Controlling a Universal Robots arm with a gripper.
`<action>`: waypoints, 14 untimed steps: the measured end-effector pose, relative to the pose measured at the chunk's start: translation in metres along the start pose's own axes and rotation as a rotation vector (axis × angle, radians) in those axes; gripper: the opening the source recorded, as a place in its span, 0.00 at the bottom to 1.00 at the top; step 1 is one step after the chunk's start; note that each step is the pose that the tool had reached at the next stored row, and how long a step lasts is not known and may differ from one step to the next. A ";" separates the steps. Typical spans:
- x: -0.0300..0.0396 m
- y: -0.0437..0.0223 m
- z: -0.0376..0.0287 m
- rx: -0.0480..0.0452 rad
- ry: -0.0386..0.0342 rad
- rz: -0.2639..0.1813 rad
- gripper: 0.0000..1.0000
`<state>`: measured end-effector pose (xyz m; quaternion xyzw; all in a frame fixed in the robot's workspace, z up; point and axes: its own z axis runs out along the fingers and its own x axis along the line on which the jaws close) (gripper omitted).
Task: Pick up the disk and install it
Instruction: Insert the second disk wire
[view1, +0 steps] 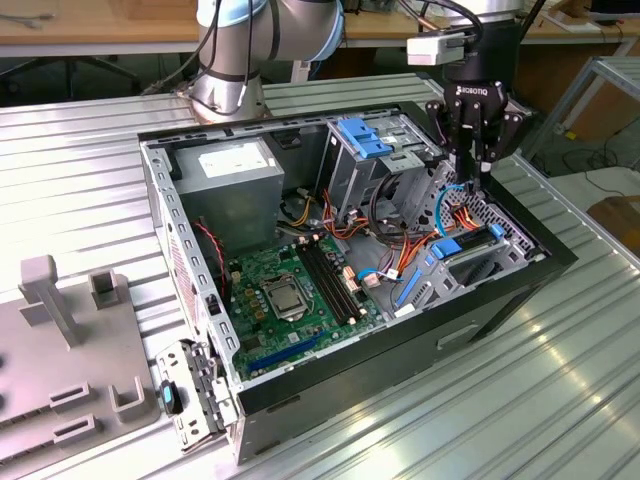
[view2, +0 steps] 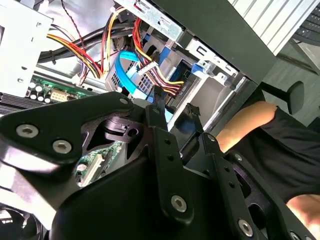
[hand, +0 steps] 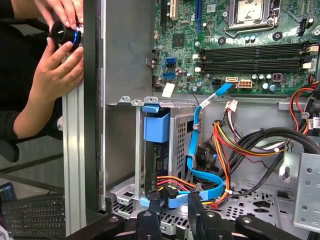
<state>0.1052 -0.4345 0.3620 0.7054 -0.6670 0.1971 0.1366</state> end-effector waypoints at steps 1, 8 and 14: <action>0.0000 0.0000 0.0000 -0.0001 0.0007 0.000 0.35; -0.0010 -0.0011 -0.0005 -0.0521 0.0796 -0.032 0.35; -0.0054 -0.0021 0.0001 -0.0678 0.0964 -0.027 0.35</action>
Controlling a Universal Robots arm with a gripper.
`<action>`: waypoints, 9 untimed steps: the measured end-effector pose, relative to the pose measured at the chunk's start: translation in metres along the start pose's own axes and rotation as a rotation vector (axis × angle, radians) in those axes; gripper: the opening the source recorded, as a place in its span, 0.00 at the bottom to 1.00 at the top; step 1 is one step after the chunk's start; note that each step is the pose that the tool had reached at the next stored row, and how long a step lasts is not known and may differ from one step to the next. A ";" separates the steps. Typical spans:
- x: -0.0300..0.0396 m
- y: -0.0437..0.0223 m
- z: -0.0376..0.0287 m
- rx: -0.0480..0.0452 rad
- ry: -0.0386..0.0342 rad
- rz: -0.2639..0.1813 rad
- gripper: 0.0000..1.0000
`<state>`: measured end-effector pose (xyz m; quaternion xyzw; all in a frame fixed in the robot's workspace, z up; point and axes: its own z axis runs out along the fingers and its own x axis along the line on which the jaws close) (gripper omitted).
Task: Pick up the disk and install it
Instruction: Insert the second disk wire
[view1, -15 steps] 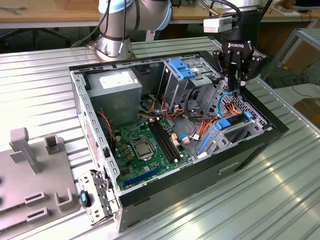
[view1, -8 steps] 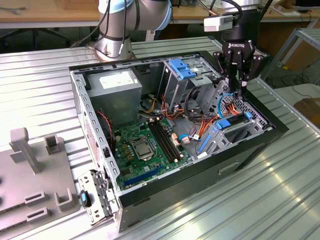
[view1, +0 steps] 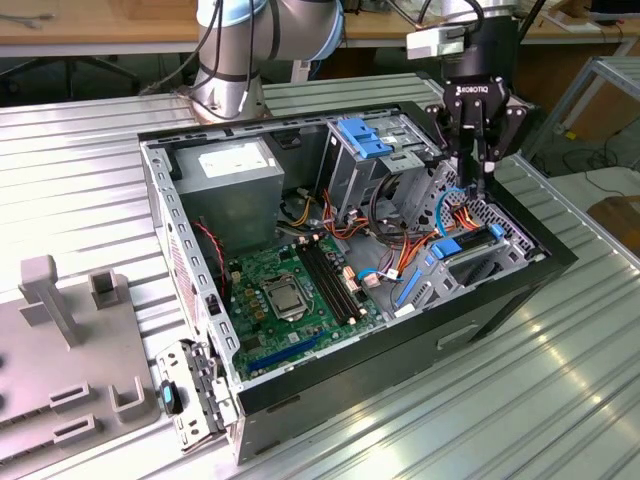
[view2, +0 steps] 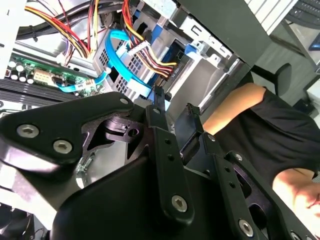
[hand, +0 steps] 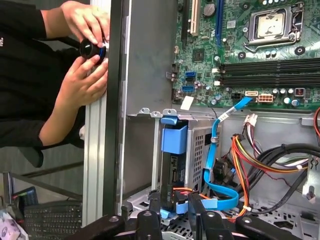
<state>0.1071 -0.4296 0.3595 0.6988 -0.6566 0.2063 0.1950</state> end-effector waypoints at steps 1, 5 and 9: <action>-0.0006 -0.0002 0.0007 -0.0063 0.0009 0.003 0.35; -0.0054 -0.0014 0.0005 -0.0244 0.0017 0.016 0.35; -0.0132 -0.0075 -0.0022 -0.0306 0.0016 0.026 0.35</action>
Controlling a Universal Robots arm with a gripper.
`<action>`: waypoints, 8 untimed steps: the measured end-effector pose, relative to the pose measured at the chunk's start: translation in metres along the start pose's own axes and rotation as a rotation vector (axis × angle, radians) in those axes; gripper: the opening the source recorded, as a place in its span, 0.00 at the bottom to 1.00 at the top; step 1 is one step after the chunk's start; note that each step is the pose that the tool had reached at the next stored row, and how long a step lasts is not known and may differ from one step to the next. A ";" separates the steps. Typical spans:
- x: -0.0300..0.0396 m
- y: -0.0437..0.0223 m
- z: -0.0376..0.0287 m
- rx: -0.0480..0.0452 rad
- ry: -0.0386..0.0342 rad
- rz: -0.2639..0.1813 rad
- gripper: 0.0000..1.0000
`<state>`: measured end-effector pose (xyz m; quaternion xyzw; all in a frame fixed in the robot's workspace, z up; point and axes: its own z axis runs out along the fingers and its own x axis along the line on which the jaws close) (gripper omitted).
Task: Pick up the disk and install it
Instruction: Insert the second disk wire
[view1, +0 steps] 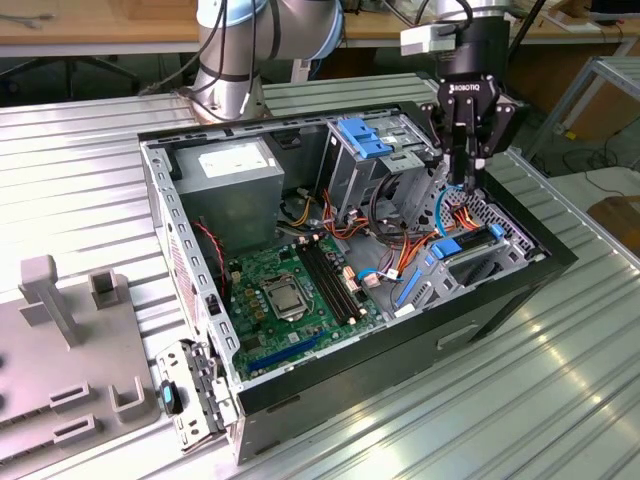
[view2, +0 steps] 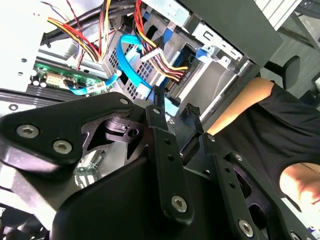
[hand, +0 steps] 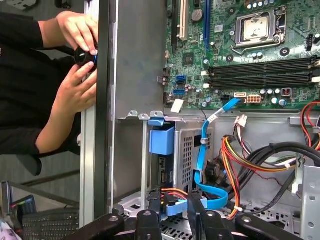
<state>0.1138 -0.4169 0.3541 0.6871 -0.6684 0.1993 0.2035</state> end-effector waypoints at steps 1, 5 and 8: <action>-0.0003 -0.0018 -0.0001 -0.0032 0.0011 0.005 0.35; -0.0005 -0.0040 -0.0002 -0.0245 0.0091 0.023 0.35; -0.0010 -0.0051 -0.0004 -0.0410 0.0115 0.033 0.35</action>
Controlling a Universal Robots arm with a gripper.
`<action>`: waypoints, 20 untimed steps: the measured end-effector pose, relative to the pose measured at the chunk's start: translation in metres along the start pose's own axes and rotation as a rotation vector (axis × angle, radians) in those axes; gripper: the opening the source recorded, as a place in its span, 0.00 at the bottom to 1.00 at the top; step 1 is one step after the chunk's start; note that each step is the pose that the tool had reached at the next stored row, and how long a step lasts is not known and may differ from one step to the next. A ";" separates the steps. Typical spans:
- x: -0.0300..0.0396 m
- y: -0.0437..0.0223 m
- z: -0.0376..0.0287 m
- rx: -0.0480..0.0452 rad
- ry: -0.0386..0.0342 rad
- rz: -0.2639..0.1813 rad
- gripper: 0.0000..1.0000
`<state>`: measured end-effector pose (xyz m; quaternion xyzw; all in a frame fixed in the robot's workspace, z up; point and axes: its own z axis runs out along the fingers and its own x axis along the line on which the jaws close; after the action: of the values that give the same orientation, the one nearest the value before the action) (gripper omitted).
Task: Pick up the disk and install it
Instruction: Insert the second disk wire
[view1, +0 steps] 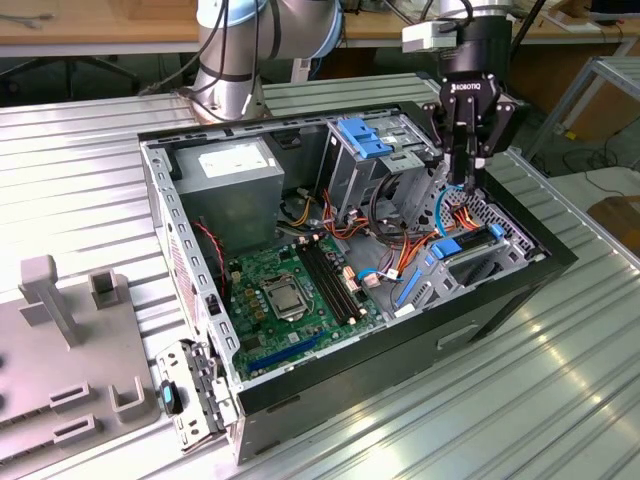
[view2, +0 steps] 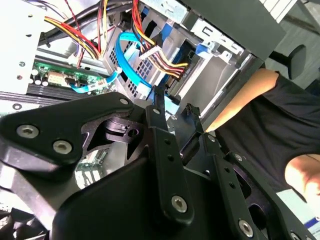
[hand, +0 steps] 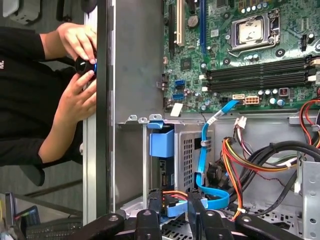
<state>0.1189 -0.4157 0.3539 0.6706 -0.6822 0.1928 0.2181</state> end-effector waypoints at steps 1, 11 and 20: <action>-0.0006 -0.0005 0.0000 -0.0015 -0.0003 0.001 0.35; -0.0062 -0.0077 -0.0024 -0.0084 0.0045 0.009 0.35; -0.0057 -0.0078 -0.0020 -0.0085 0.0053 0.009 0.35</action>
<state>0.1268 -0.4100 0.3521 0.6662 -0.6854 0.1927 0.2220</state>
